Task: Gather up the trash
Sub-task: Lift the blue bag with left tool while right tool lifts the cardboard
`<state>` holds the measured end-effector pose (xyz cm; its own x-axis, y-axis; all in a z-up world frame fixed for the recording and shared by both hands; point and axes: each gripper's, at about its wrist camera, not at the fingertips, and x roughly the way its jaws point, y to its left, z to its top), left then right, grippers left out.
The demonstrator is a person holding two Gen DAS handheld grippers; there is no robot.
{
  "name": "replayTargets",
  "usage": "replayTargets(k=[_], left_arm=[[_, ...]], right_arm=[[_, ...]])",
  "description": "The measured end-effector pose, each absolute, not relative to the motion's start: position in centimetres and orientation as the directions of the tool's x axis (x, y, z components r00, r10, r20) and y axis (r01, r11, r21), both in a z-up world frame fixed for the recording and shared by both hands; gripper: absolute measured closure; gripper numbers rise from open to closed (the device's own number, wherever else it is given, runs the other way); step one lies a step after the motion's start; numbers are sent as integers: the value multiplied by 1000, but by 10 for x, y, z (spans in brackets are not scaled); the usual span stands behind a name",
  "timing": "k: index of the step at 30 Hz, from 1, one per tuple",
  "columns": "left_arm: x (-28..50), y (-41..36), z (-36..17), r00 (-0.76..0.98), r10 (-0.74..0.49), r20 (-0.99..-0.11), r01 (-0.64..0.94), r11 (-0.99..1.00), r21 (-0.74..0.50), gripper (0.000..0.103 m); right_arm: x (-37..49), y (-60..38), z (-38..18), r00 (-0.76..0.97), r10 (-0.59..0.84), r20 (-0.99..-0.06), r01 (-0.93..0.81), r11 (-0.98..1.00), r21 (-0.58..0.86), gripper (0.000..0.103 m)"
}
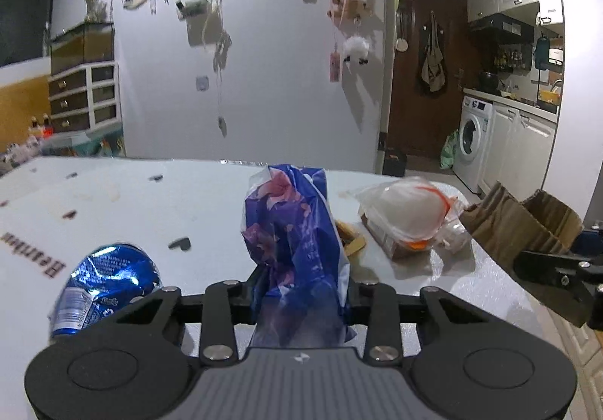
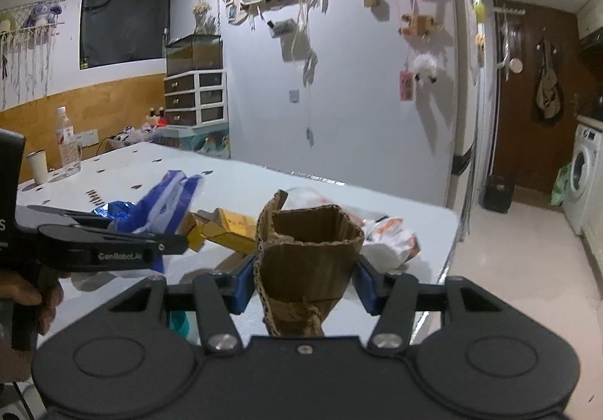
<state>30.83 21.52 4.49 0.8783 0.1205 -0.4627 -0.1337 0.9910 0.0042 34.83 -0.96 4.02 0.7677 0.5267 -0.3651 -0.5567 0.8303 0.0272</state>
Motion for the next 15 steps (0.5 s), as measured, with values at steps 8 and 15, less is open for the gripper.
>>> replayTargets(k=[8,15], left_arm=[[299,214,43,873,130,-470,-147,989,-1,65],[286,195,45,883,102,-459,-115,993,-1,65]], right_arm=[[341,-12,36,765,525,-373,-560,828,18,48],[334,-19,41,785,501,-364,-535,845,10,48]])
